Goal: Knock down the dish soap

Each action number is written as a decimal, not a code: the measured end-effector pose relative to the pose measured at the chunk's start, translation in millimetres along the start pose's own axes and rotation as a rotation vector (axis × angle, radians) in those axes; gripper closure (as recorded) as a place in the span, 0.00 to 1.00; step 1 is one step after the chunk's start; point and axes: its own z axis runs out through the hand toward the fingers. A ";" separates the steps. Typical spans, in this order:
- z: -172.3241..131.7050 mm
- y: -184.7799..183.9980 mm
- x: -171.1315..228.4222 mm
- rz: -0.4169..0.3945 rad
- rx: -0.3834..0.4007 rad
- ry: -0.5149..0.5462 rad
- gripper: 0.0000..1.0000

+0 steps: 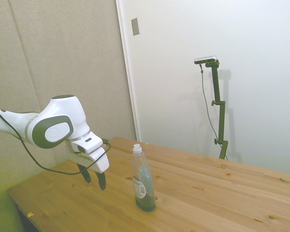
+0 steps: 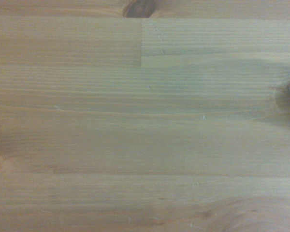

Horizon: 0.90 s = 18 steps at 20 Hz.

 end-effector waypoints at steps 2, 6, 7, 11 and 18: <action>0.4 -0.2 0.0 0.000 0.000 -0.001 0.00; -5.6 6.1 8.9 0.024 0.011 0.008 1.00; -7.6 10.3 14.5 0.040 0.014 0.011 1.00; -11.2 28.2 35.8 0.096 0.011 0.027 1.00; -7.1 44.9 66.7 0.170 -0.002 0.070 1.00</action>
